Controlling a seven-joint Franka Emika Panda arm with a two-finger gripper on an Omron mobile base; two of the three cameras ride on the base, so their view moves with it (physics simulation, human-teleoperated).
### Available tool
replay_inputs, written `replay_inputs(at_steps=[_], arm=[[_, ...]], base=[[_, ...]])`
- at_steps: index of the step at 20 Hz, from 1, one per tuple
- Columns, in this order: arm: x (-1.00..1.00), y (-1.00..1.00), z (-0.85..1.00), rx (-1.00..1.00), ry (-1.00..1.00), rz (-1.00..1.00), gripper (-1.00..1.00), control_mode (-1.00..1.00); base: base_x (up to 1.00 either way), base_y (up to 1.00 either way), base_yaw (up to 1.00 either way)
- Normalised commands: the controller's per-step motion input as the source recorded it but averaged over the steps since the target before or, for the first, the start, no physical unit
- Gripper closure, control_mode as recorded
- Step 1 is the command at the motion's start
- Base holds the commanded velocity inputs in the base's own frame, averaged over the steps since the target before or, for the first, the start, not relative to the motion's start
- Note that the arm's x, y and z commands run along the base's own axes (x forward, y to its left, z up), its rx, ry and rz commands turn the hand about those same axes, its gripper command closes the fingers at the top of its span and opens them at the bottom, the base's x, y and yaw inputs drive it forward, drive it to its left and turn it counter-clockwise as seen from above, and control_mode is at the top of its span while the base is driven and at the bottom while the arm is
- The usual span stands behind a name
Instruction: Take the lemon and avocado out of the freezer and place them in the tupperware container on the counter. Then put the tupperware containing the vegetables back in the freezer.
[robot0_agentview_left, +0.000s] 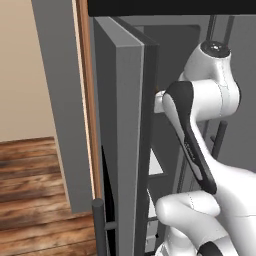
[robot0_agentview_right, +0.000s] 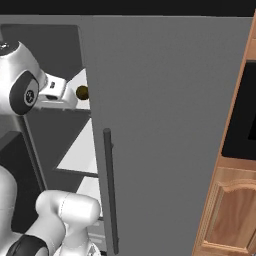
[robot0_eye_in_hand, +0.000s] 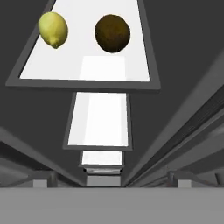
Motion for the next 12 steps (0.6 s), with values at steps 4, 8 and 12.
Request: replay_inputs(at_steps=[4, 8, 12], arm=[[0.76, 0.02, 0.07, -0.03, -0.05, 0.0, -1.0, -1.0], [0.92, 0.0, 0.01, -0.04, 0.0, 0.0, -1.0, -1.0], [0.76, 0.03, 0.0, -0.08, 0.0, 0.0, -1.0, -1.0]], base=[[0.0, 0.0, 0.0], [0.0, 0.0, 0.0], [0.0, 0.0, 0.0]])
